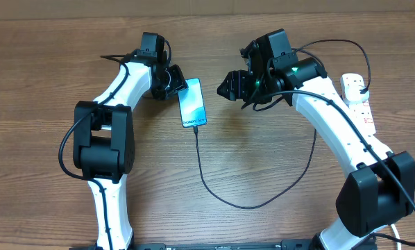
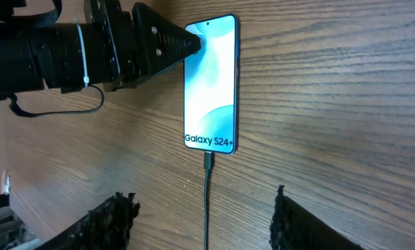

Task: Plug charger to phone and switch on socket
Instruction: 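Open the left gripper, lift it off the phone, move right arm toward power strip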

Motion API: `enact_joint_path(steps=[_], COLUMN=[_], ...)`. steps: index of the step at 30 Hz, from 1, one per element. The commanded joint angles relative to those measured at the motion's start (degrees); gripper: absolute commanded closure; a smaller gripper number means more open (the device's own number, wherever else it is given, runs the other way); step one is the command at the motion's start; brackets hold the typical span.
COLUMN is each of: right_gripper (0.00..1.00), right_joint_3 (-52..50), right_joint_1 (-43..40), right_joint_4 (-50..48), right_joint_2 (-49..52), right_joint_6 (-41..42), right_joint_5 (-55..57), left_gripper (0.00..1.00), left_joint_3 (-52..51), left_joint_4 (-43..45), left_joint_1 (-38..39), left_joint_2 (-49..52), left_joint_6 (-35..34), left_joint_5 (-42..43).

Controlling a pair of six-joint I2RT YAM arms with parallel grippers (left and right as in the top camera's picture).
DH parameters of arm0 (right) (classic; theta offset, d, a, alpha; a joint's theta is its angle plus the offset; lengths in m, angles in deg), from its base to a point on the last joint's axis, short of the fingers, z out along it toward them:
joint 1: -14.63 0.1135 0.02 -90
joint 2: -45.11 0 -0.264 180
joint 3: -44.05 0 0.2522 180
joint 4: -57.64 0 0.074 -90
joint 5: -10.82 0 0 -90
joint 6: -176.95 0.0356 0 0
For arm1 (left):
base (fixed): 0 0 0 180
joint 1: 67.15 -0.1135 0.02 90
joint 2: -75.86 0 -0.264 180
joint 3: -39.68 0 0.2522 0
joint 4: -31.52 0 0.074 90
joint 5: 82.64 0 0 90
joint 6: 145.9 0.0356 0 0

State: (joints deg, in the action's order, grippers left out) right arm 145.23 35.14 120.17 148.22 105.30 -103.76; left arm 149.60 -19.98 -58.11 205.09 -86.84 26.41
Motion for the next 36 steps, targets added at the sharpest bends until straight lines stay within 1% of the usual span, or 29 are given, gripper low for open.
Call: enact_joint_path(steps=[1,4,9,13,17,21,26,29,30,31,32,33,36], right_gripper=[0.38,0.38,0.38,0.38,0.38,0.38,0.39,0.39,0.39,0.39,0.39,0.39,0.38], right_joint_3=[1.5,1.6,1.6,1.6,1.6,1.6,1.6,1.6,1.6,1.6,1.6,1.6,1.6], right_joint_1=[-0.1,-1.4,-6.3,-9.7,-12.4,-14.6,-18.3,-21.9,-23.4,-24.7,-26.3,-27.7,-32.7], right_joint_4=[0.7,2.2,4.2,5.4,6.5,7.6,9.3,10.1,10.3,10.5,10.6,10.5,10.5], right_joint_2=[-2.0,-2.8,-5.0,-6.8,-8.3,-9.3,-10.1,-10.1,-10.1,-10.1,-10.1,-10.1,-10.1], right_joint_6=[-5.0,-6.1,-6.0,-6.0,-6.3,-6.5,-6.4,-6.4,-6.5,-6.4,-6.4,-6.4,-6.4], right_joint_5=[0.6,1.7,1.4,0.5,0.6,1.5,4.2,4.4,4.5,4.7,4.8,5.2,6.4], left_gripper=[0.49,0.47,0.46,0.45,0.46,0.46,0.44,0.41,0.37,0.28,0.1,0.0,0.0], left_joint_3=[0.2,3.0,7.4,9.4,9.8,9.8,9.8,9.8,9.8,9.8,9.8,9.8,9.7], left_joint_4=[-1.1,-2.7,-3.0,-2.9,-3.0,-3.0,-3.8,-3.8,-3.8,-3.7,-3.7,-3.7,-4.3], left_joint_1=[-0.1,-0.1,0.1,0.1,0.4,1.2,2.6,3.6,3.9,4.1,4.2,4.3,4.4], left_joint_2=[0.7,-0.8,-5.3,-9.0,-12.5,-16.5,-20.8,-22.4,-22.5,-22.5,-22.5,-22.3,-21.7], left_joint_6=[0.5,1.0,5.4,7.3,9.2,12.5,12.8,12.8,12.8,12.8,12.7,12.7,12.8], left_joint_5=[-4.4,-4.3,-4.5,-4.6,-4.6,-5.0,-8.7,-9.4,-9.4,-9.4,-9.4,-9.4,-9.4])
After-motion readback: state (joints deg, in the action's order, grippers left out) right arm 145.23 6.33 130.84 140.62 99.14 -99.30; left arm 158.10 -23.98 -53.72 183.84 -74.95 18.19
